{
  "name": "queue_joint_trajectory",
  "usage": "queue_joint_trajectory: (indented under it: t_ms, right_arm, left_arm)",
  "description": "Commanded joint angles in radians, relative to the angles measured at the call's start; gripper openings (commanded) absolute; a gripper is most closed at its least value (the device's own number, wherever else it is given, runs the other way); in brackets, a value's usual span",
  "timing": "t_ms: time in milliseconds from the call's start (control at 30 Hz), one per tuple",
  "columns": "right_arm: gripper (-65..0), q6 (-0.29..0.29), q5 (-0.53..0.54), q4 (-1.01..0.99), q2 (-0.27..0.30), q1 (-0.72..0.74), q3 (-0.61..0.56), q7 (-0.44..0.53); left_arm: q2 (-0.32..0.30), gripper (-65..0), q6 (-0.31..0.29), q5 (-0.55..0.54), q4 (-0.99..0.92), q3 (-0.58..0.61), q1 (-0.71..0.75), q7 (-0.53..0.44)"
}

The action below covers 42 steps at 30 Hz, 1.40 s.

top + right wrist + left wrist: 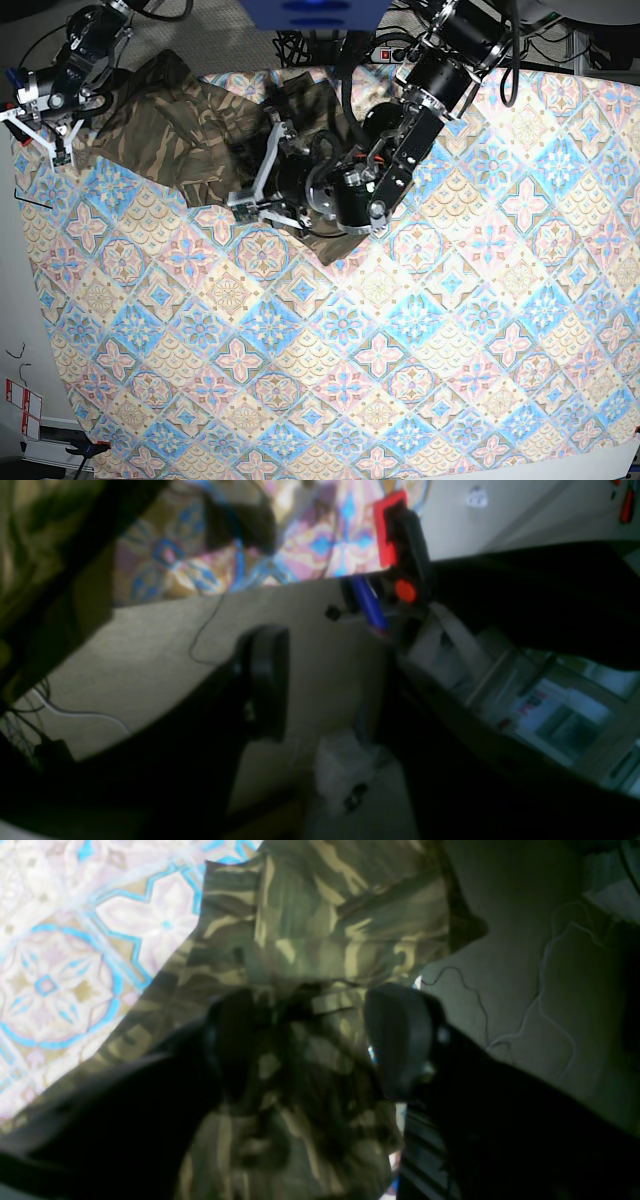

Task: Fold the T-shirt properly
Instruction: 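Carry the held end over the shirt toward the right gripper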

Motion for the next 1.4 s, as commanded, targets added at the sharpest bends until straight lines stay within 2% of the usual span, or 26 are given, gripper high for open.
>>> queue_joint_trajectory:
  t_ms: [0,100,167,300,400,533,633,767,867,967,1067,1233,1367]
  right_arm:
    - [-42.8,-0.005,-0.008,0.015,0.012,0.002,0.003,0.003]
    - [-42.6,-0.005,-0.005,0.016,0.012,0.002,0.004,0.003]
    - [-42.4,-0.005,-0.003,0.016,0.012,0.004,0.003,0.003]
    - [-42.3,-0.005,-0.001,0.016,0.010,0.039,0.004,-0.003]
    - [-42.3,-0.005,-0.001,0.016,0.010,0.058,0.003,-0.006]
    - [-42.3,-0.005,-0.005,0.016,-0.020,0.087,0.009,-0.007]
    - [-41.8,-0.005,-0.005,0.015,-0.029,0.108,0.009,-0.053]
    - [-33.8,-0.005,-0.001,0.015,-0.029,0.118,0.004,-0.124]
    - [-25.4,-0.005,-0.001,0.013,-0.031,0.118,0.003,-0.127]
    - [-22.3,-0.005,0.002,0.013,-0.031,0.113,0.003,-0.125]
    - [-22.3,-0.005,0.075,0.001,-0.031,0.110,0.003,-0.125]
    - [-22.3,-0.005,0.267,-0.109,-0.031,0.111,0.009,-0.124]
    - [-22.3,-0.005,0.321,-0.174,-0.029,0.114,0.011,-0.121]
  left_arm:
    - [-0.022,-35.1,0.002,-0.011,0.019,-0.036,-0.021,-0.015]
    - [-0.080,-40.5,0.002,-0.012,0.030,-0.140,0.002,-0.010]
    - [-0.135,-41.3,0.002,-0.012,0.097,-0.228,0.028,0.007]
    - [-0.229,-34.5,0.002,-0.017,0.234,-0.381,0.076,0.067]
    - [-0.267,-28.3,0.002,-0.012,0.214,-0.424,0.096,0.067]
    - [-0.273,-27.6,0.002,-0.012,0.117,-0.414,0.103,0.015]
    - [-0.272,-27.7,0.002,-0.012,0.048,-0.366,0.099,-0.019]
    - [-0.258,-27.7,0.002,-0.006,-0.050,-0.354,0.099,-0.082]
    - [-0.253,-27.7,0.002,-0.006,-0.101,-0.354,0.097,-0.110]
    - [-0.253,-27.7,0.002,-0.005,-0.117,-0.341,0.079,-0.110]
    - [-0.255,-27.7,0.002,-0.005,-0.124,-0.300,0.074,-0.114]
    - [-0.255,-27.7,0.002,-0.005,-0.167,-0.254,0.054,-0.148]
    - [-0.255,-27.7,0.002,-0.005,-0.174,-0.252,0.047,-0.151]
